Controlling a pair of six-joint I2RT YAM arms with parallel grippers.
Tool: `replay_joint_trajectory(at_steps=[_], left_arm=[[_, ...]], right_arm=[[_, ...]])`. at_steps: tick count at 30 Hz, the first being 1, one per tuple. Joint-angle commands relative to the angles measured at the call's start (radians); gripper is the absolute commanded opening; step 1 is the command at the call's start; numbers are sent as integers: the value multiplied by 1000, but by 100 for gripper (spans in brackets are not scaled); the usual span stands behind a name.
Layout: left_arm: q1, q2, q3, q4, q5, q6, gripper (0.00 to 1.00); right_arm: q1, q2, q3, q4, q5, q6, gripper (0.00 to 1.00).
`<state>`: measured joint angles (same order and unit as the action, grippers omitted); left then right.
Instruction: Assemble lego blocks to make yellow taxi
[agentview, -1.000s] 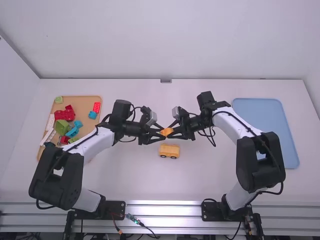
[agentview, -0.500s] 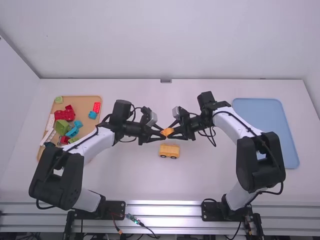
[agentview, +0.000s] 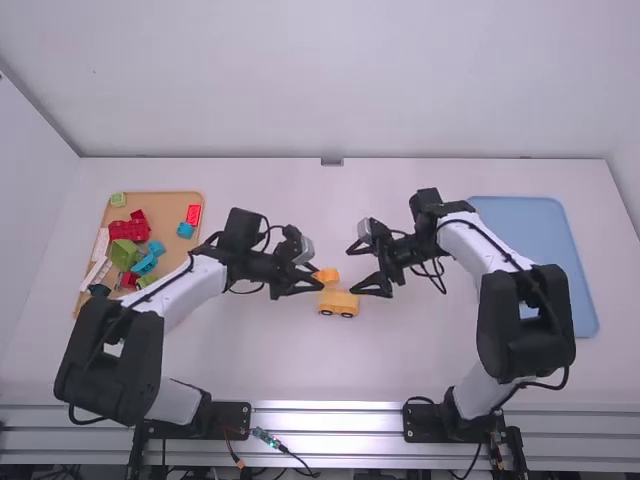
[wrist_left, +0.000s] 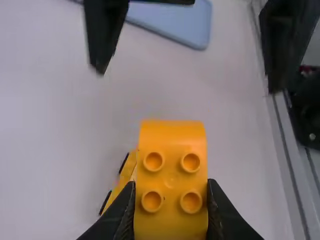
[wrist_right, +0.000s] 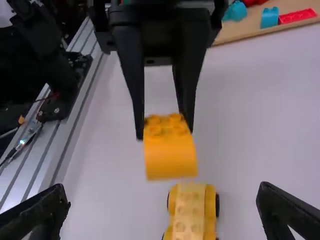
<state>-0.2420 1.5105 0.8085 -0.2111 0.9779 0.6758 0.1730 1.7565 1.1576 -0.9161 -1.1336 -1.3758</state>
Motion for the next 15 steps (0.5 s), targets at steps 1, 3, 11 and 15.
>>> replay_joint_trajectory(at_steps=[1, 3, 11, 15], left_arm=[[6, -56, 0, -33, -43, 110, 2], [7, -64, 0, -43, -81, 110, 2], [7, -63, 0, -34, -102, 111, 2], [7, -64, 0, -24, -114, 111, 2]], right_arm=[[-50, -26, -34, -6, -77, -188, 99], [-84, -26, -110, 27, -141, -282, 99], [-84, -26, -312, 499, -140, 62, 99], [-38, -27, -400, 829, 23, 406, 99]])
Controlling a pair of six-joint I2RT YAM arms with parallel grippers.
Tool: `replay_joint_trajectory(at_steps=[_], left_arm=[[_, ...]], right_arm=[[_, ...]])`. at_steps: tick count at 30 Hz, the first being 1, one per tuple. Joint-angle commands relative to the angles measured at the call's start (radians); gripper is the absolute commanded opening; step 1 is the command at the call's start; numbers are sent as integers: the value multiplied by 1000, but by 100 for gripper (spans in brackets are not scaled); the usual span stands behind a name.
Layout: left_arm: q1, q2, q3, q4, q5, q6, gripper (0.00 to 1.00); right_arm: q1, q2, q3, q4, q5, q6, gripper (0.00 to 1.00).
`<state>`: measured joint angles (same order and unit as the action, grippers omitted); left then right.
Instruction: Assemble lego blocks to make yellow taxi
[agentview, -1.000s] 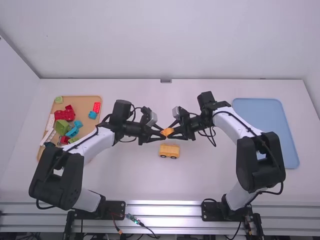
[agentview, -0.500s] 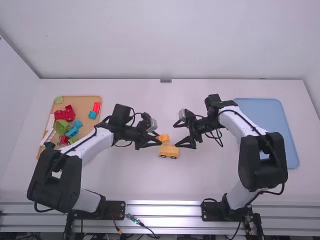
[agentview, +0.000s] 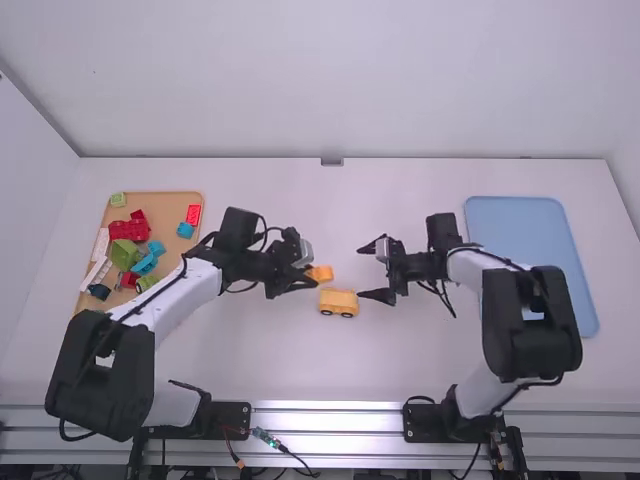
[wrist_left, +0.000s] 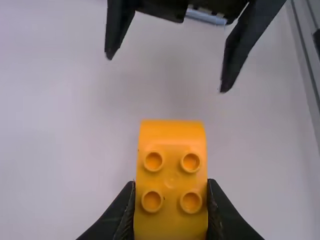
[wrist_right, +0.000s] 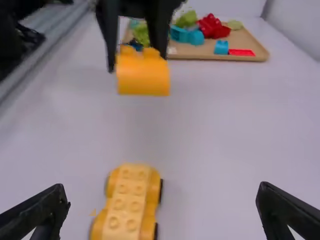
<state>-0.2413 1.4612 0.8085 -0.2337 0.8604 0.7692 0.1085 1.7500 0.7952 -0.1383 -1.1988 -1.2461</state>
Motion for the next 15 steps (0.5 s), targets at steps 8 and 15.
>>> replay_joint_trajectory(at_steps=[8, 15], left_arm=[[6, -14, 0, -11, -92, 10, 2], [6, -14, 0, -17, -90, 19, 2]], right_arm=[[102, -130, -192, 344, 325, 547, 99], [108, -225, -235, 345, 299, 539, 99]])
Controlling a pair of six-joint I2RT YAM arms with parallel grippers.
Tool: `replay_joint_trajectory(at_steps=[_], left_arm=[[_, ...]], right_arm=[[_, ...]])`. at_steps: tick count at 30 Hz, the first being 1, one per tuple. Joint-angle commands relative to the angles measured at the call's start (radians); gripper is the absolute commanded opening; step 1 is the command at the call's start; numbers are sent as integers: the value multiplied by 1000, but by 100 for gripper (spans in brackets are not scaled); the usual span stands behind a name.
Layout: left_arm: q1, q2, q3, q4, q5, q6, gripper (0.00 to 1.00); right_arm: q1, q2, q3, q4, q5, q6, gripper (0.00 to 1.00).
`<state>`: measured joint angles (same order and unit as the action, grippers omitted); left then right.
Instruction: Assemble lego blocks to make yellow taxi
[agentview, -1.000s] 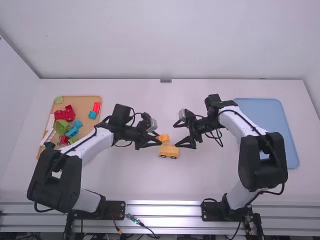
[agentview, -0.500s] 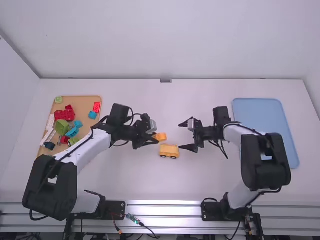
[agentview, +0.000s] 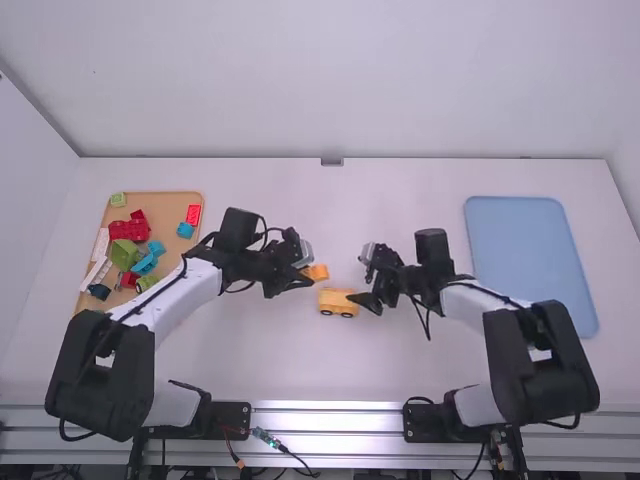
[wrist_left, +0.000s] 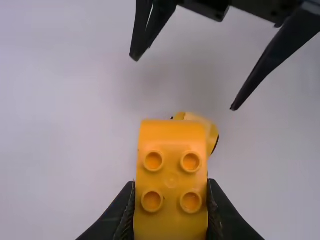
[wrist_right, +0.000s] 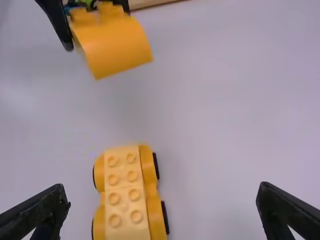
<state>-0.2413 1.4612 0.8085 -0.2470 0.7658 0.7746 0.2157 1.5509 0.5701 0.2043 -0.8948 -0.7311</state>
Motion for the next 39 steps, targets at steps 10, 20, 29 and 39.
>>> replay_joint_trajectory(at_steps=[10, 20, 29, 39], left_arm=[[5, 11, 0, -22, 88, 135, 2], [-52, 32, 0, 0, 30, 136, 2], [-47, 32, 0, -10, 24, 136, 2], [-47, 63, 0, -26, 21, 139, 2]], right_arm=[[45, 114, -104, 185, -98, -158, 99], [47, 324, -140, 478, -85, -47, 99], [48, 469, -71, 478, -128, -55, 99], [115, 488, -58, 515, -92, -58, 76]])
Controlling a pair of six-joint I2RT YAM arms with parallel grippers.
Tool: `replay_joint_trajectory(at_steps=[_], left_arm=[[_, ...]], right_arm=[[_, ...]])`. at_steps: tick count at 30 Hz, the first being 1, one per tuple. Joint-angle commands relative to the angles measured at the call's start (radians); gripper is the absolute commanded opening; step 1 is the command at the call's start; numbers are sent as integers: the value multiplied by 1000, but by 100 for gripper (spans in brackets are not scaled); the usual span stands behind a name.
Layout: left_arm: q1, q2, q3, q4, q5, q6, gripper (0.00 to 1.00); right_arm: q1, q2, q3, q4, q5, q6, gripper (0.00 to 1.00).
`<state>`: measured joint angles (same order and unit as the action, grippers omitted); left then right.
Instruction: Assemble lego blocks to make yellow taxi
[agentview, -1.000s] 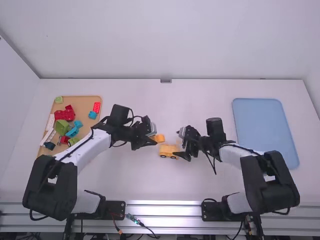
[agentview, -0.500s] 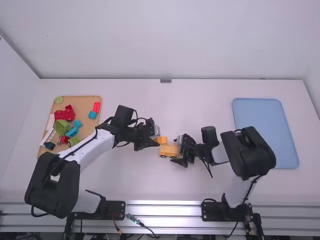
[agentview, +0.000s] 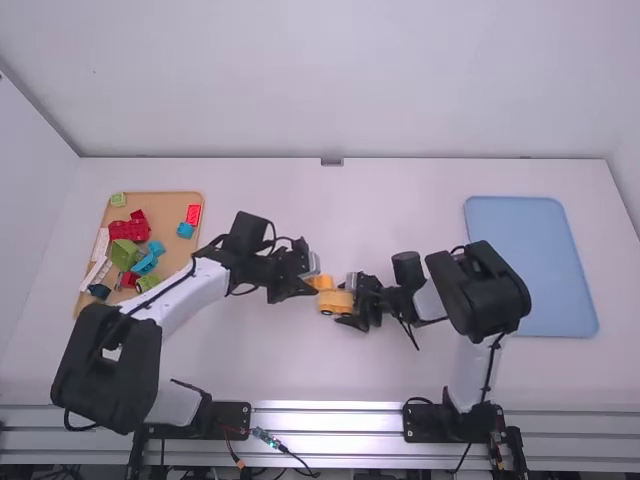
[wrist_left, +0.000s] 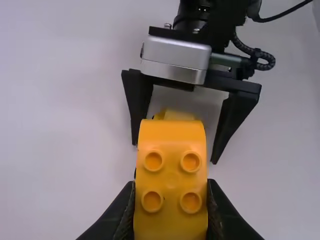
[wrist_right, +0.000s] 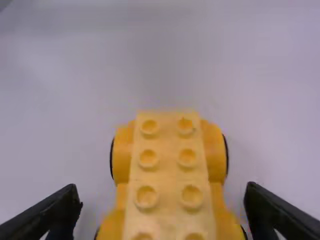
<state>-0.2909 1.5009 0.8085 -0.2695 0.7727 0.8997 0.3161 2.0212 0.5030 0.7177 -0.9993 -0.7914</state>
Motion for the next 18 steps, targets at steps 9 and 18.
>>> replay_joint_trajectory(at_steps=[9, 18], left_arm=[[2, 72, 0, 0, -7, 71, 2], [1, 74, 0, -13, -81, 100, 2]], right_arm=[[31, 18, 8, 1, 58, -29, 64], [34, 18, 66, -65, 53, -73, 45]])
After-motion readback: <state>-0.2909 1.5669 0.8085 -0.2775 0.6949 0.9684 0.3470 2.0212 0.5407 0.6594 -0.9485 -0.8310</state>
